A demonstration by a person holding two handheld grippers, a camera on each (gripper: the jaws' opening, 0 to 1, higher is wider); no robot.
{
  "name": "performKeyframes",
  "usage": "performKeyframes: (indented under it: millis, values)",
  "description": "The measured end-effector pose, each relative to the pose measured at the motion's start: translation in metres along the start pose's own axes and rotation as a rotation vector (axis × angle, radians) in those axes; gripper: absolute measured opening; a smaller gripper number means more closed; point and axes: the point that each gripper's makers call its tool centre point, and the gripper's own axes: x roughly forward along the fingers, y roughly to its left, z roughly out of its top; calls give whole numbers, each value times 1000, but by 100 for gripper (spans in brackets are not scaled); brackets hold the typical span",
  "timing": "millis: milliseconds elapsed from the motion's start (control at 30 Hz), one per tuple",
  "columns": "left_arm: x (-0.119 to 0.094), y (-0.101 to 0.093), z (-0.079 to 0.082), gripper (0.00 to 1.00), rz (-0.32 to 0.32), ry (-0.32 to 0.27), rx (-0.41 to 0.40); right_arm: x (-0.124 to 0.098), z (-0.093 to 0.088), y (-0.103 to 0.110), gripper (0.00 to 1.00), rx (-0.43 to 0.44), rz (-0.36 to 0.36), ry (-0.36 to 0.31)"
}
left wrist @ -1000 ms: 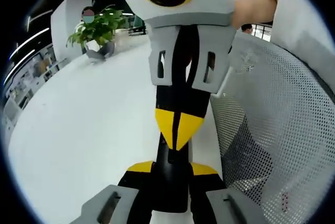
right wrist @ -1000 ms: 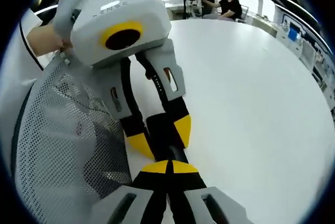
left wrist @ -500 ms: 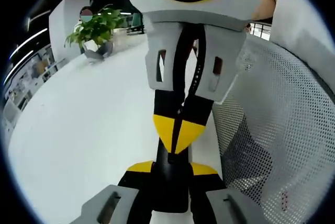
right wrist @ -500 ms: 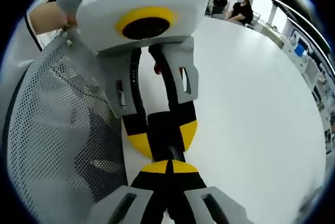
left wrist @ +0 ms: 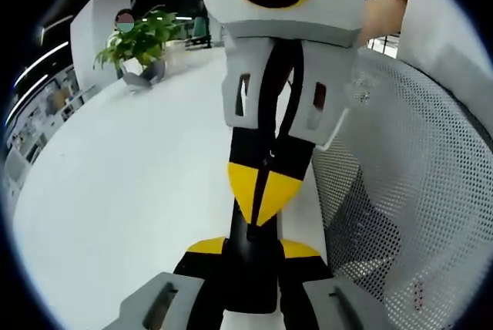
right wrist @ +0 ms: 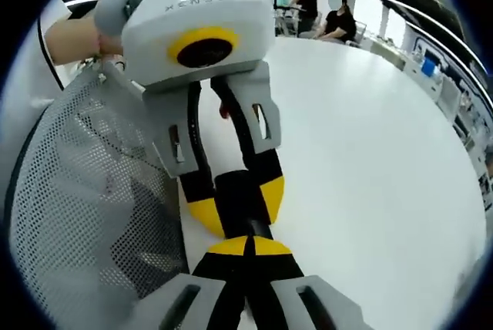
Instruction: Press the specified remote control buttons in sequence, fully releasing each button before pressing the next.
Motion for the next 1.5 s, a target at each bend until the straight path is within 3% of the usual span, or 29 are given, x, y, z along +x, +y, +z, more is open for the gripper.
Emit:
performKeyframes:
  millis: [100,200,400,567,600,767,867,900,967,1167,1333,1433,1500]
  values:
    - [0,0,0,24,1,-4,-1,1,0,-1,0,-5,15,3]
    - [0,0,0,24,0,-6,-2,2,-1,0,0,-195,35,53]
    - [1,0,0,24,-2,4,2,3,0,0,0,-176,49,82]
    - [1,0,0,24,-4,13,7,5,1,-2,0,-294,-3,117]
    - [1,0,0,24,-4,12,7,4,0,-1,0,-231,2,98]
    - [1,0,0,24,-5,8,4,1,2,-2,0,-76,21,-21]
    - [1,0,0,24,-4,9,4,2,1,0,0,-164,-2,-10]
    - [1,0,0,24,-4,9,3,2,2,0,0,-259,4,1]
    - [1,0,0,24,-3,8,0,4,4,4,0,-365,31,-7]
    - [2,0,1,24,-8,50,10,6,6,5,0,-456,88,0]
    - [1,-1,0,24,2,55,16,9,9,4,0,-424,104,27]
    - [0,0,-1,24,8,38,6,9,10,3,0,-305,90,10]
    - [0,0,0,24,10,38,6,9,10,3,0,-293,82,0]
